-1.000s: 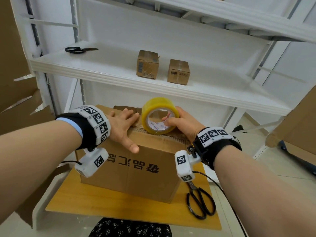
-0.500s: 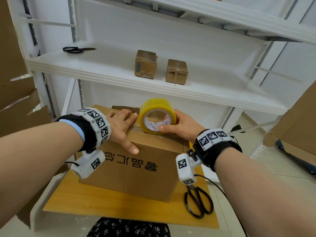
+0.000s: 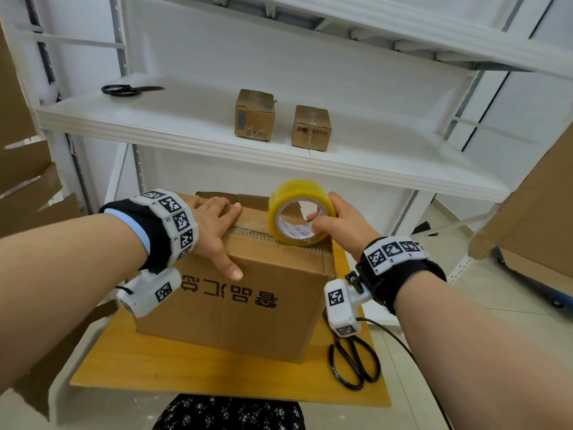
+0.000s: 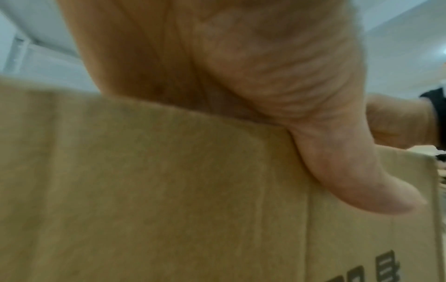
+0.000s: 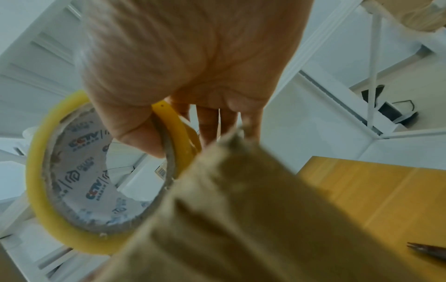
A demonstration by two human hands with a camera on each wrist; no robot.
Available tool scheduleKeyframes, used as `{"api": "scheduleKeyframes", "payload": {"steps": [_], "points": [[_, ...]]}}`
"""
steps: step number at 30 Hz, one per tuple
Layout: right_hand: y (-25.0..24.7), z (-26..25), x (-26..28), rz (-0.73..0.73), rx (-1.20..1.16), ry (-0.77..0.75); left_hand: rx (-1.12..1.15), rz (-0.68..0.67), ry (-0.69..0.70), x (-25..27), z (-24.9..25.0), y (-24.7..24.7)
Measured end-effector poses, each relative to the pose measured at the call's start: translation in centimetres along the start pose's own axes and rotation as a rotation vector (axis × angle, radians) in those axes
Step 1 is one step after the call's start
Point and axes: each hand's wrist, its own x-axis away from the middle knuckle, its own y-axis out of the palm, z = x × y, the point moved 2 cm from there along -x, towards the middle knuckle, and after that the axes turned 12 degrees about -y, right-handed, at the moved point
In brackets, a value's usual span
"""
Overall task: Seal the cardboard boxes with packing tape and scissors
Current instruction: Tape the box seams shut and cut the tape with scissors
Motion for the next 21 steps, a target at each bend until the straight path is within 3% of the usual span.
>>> {"api": "scheduleKeyframes", "payload": {"steps": [4,9,21], "points": [[0.2,-0.4,0.1,-0.005,-0.011,0.008,-0.062,-0.014,-0.035,0.1,1.6,-0.3],[0.4,-0.6,0.2,-0.011,-0.012,0.007,0.003,0.001,0.04,-0.2,4.3,-0.4],[0.7,0.1,0.5,-0.003,-0.026,-0.001,-0.043,0.066,0.057,0.0,4.3,-0.4]]}}
